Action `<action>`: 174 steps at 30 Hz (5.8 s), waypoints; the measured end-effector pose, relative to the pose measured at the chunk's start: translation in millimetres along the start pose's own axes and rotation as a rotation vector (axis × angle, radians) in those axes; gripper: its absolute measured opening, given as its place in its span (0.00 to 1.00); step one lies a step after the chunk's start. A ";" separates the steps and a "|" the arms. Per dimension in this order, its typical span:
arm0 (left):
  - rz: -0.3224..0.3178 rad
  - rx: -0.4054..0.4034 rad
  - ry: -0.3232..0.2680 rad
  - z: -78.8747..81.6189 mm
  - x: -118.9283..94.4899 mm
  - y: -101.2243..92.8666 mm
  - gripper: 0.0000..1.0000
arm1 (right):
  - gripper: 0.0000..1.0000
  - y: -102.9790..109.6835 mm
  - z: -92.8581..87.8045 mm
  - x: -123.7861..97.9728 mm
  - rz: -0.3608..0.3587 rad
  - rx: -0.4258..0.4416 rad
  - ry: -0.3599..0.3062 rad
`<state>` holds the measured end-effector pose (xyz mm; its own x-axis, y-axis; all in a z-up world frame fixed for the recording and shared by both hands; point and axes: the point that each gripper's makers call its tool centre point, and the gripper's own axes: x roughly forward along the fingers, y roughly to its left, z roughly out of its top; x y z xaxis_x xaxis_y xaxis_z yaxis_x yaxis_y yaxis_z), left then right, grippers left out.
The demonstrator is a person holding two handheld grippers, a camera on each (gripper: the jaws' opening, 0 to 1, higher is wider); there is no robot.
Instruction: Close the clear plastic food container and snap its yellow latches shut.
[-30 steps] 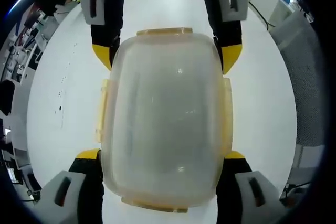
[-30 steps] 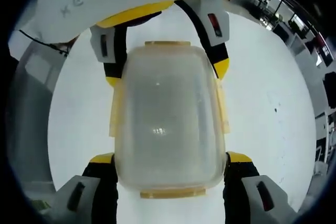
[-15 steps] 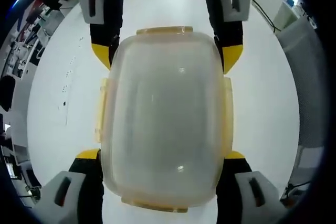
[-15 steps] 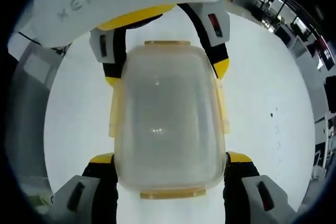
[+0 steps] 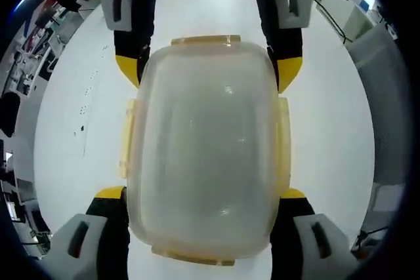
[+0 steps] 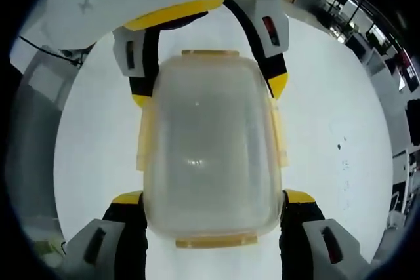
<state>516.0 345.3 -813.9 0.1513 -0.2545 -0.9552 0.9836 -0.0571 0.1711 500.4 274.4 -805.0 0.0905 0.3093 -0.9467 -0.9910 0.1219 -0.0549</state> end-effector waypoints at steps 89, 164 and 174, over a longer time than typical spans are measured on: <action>0.409 -0.788 -0.593 -17.9 -53.9 -30.7 0.82 | 0.87 37.1 -6.7 -51.3 -0.376 0.635 -0.680; 0.342 -0.948 -0.739 -43.3 -102.1 -139.8 0.76 | 0.81 176.5 -56.2 -130.1 -0.373 0.779 -0.753; 0.336 -0.950 -0.732 -45.9 -105.9 -159.7 0.76 | 0.80 202.1 -65.1 -129.0 -0.365 0.832 -0.759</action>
<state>347.4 425.7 -751.1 0.6184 -0.6166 -0.4871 0.6348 0.7574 -0.1528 282.0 197.8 -714.7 0.6681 0.5756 -0.4715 -0.5509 0.8086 0.2066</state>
